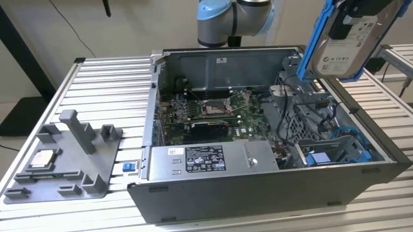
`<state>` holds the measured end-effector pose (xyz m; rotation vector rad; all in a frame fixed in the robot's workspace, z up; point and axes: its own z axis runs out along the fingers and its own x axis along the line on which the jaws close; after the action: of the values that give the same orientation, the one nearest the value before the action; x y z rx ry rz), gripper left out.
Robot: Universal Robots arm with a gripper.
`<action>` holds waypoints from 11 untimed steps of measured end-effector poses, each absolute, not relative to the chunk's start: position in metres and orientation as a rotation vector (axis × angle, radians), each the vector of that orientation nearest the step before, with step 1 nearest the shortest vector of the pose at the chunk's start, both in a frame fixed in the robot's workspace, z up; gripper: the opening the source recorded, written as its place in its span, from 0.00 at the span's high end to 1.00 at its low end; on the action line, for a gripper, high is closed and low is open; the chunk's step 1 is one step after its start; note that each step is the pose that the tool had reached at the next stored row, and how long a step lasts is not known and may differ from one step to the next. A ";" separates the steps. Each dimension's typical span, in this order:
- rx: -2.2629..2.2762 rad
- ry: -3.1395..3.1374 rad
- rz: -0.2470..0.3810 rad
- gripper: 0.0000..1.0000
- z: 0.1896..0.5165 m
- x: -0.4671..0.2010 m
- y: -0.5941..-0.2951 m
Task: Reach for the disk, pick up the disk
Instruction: 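Pick up the disk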
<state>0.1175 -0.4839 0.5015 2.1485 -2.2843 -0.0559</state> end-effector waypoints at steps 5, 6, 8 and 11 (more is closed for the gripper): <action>2.149 -2.284 -0.056 1.00 0.500 0.117 -0.502; 2.149 -2.284 -0.056 1.00 0.499 0.117 -0.505; 2.149 -2.284 -0.056 1.00 0.498 0.115 -0.511; 2.149 -2.284 -0.056 1.00 0.497 0.113 -0.520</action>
<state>0.1127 -0.5199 0.4972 2.1485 -2.2842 -0.0558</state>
